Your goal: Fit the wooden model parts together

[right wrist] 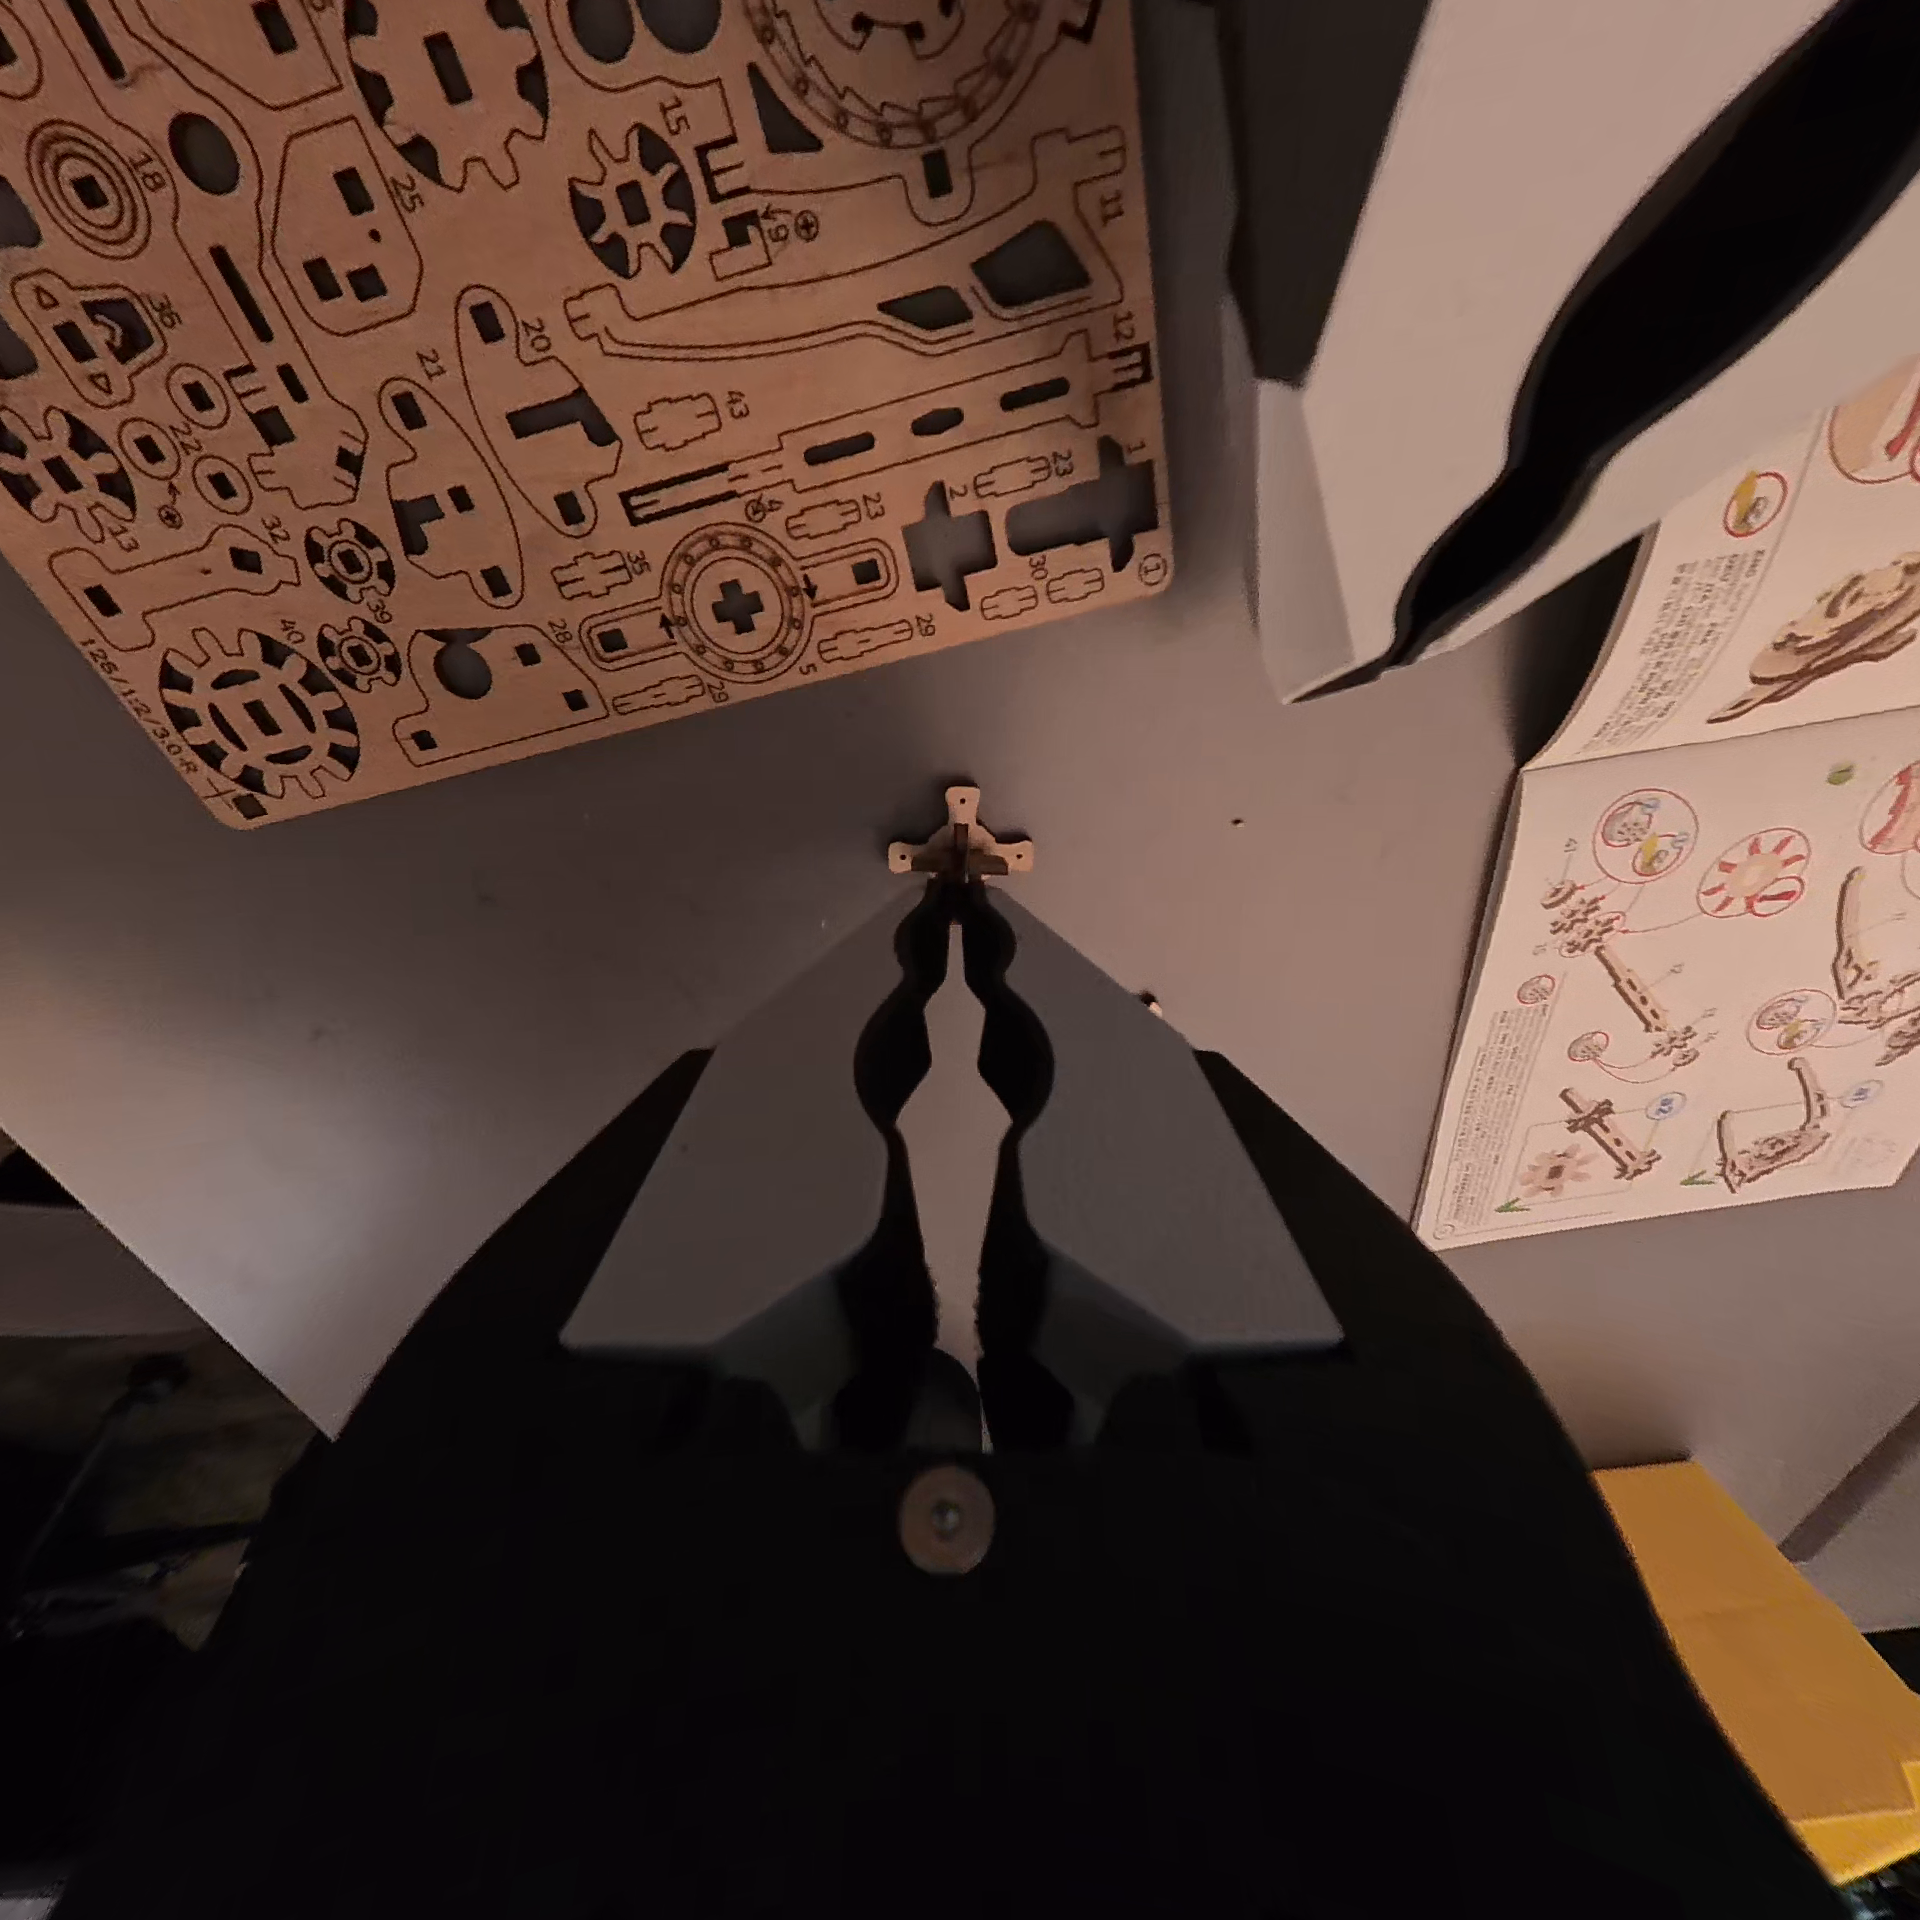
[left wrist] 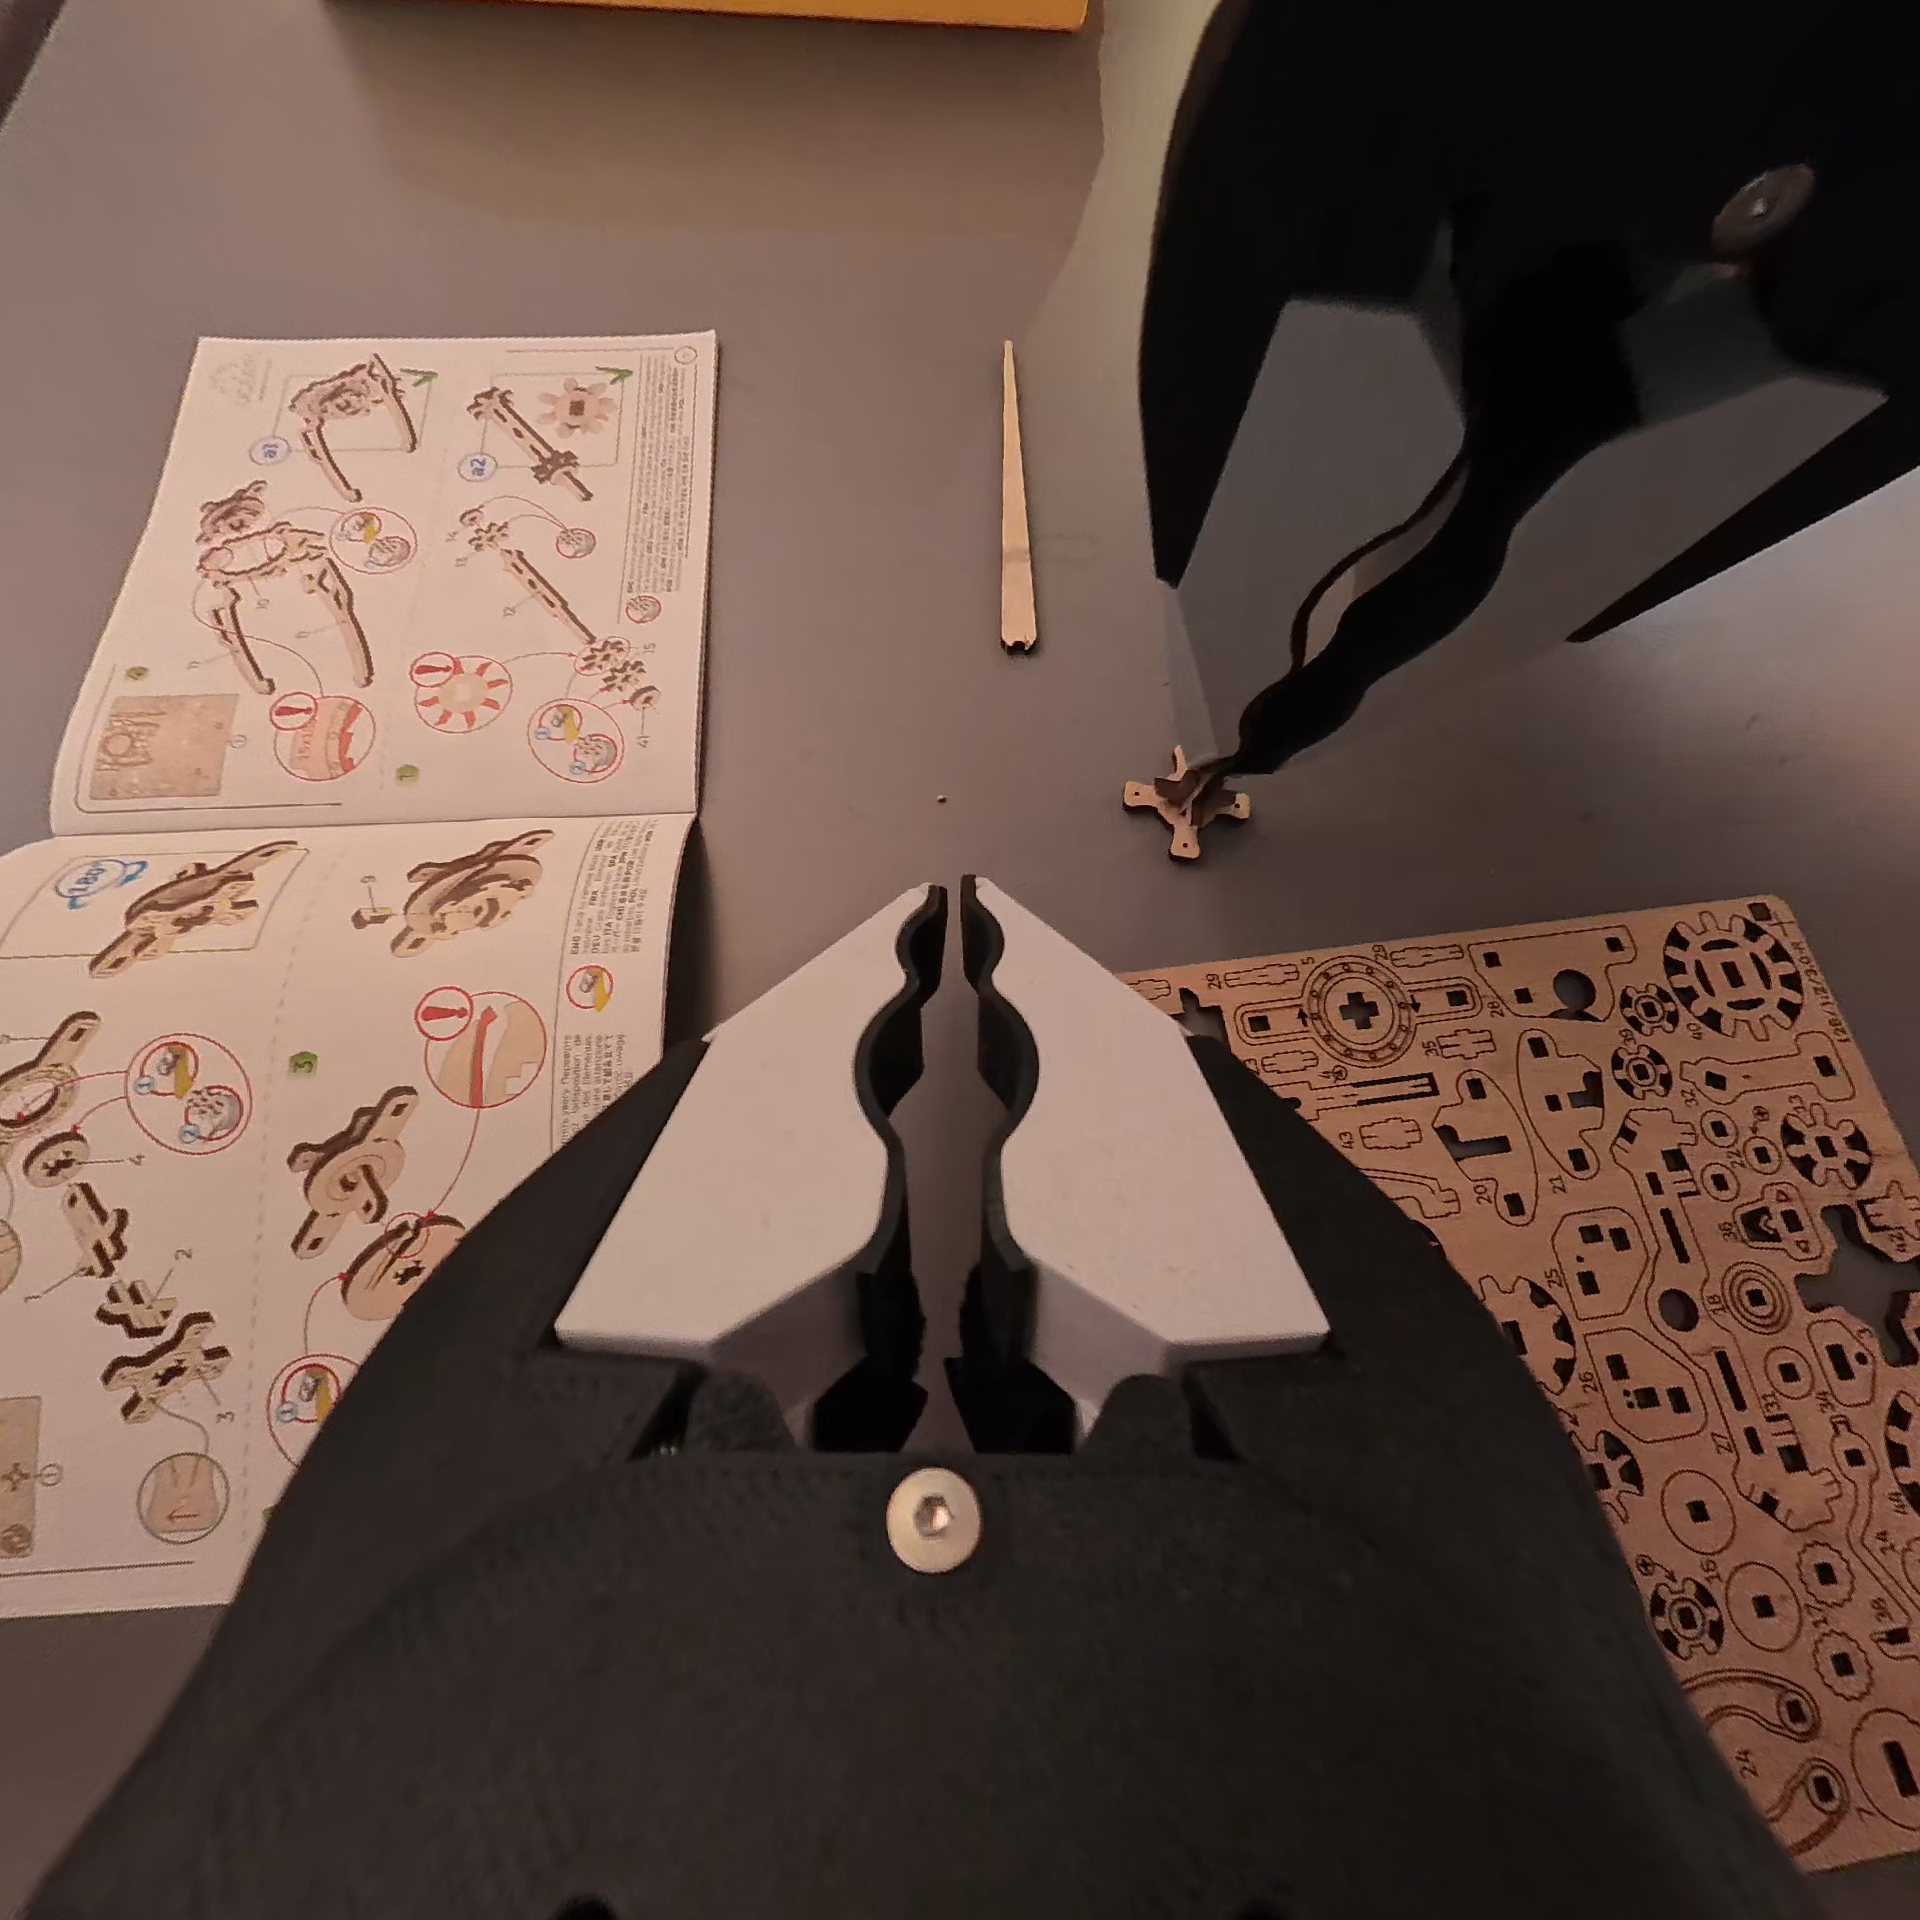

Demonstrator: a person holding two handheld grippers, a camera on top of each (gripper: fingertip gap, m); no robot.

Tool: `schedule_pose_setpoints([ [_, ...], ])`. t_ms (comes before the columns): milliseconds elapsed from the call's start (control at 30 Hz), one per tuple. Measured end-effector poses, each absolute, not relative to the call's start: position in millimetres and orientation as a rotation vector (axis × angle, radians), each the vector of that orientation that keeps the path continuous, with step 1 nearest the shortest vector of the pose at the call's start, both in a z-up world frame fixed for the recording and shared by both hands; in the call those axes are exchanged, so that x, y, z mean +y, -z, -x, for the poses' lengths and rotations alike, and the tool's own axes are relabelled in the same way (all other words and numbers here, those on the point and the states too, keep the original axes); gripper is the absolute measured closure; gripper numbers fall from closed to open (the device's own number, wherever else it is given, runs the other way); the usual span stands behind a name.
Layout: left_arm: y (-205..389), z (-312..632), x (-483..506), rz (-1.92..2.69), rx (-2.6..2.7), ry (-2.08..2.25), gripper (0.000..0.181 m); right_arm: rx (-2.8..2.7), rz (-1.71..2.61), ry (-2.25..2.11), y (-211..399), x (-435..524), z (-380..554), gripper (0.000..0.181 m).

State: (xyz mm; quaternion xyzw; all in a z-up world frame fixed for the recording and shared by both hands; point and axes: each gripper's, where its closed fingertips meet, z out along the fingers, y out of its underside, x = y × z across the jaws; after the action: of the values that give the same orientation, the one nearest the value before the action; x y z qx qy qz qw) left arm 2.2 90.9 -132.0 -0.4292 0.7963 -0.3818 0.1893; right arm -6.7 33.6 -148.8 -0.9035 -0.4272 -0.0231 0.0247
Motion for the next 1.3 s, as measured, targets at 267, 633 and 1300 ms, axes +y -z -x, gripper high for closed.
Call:
schedule_pose_setpoints([
  [267,134.8,-1.8,90.5,1.211,2.249,1.062,0.181,-1.423,2.827,0.160,150.1,33.3,6.3,0.180],
  [633,135.8,-2.3,91.9,1.222,2.247,1.063,0.180,-1.378,2.788,0.082,150.4,33.6,6.6,0.181],
  [1300,133.0,-2.2,91.5,1.225,2.233,1.071,0.180,-1.400,2.788,0.095,150.8,34.0,6.6,0.181],
])
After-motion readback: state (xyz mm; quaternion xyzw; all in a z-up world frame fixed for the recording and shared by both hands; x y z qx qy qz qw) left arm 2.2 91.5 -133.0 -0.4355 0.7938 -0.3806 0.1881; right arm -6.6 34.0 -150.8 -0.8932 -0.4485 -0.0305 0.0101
